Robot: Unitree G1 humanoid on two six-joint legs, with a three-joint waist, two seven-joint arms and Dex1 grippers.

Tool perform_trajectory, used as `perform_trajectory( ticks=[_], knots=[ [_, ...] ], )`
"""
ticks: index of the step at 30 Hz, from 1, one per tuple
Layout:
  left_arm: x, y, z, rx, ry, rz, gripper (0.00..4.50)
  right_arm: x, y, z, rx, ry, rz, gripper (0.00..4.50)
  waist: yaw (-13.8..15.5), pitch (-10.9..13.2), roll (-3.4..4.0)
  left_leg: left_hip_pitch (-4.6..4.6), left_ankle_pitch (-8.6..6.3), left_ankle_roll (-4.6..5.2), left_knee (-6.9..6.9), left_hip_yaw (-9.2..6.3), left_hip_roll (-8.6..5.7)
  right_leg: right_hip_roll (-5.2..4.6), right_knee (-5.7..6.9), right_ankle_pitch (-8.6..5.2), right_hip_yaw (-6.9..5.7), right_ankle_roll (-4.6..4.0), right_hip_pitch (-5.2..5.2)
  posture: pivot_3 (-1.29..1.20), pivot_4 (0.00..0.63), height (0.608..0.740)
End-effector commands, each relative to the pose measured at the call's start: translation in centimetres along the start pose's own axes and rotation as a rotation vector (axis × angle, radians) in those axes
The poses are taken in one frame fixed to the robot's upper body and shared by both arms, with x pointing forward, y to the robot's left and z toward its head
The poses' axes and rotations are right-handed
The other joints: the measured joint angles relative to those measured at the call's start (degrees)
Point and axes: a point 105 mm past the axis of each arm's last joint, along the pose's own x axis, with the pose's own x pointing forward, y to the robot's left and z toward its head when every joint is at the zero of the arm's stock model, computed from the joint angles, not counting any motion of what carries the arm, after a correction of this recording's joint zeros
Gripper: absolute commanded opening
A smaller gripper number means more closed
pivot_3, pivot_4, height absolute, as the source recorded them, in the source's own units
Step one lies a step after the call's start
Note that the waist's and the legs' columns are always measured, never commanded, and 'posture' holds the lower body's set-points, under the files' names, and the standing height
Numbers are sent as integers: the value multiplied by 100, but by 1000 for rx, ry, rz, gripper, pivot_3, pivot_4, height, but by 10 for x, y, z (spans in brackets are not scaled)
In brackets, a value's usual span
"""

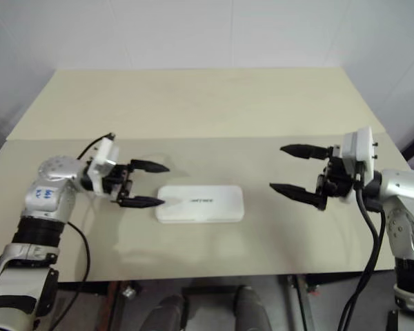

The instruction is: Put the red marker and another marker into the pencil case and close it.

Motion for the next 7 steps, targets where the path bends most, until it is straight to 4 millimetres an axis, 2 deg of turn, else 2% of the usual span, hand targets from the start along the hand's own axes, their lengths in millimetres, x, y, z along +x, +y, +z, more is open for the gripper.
perform_trajectory(
  ticks=[1, 4, 7],
  knots=[
    [-8, -3, 17, 27, -76, 1, 4474, 6, 3, 7, -38, -26, 25, 4500, 1, 1, 2, 0, 0, 0, 0, -1, 0, 0, 1, -1, -1, -2, 0, 0, 150, 740],
    [-12, -6, 27, 16, -127, 11, 4474, 7, 5, 7, -38, -27, 31, 4500, 3, 4, 6, -6, 0, 0, -1, -1, -3, -5, -1, 0, 1, 1, -2, 0, 150, 740],
    [-15, 3, 24, 73, -117, 92, 4474, 7, 6, 5, -27, -31, 16, 4500, 7, 4, 6, -7, -3, -2, -1, -1, -4, -7, -3, 1, 1, 3, -4, 0, 150, 740]
  ],
)
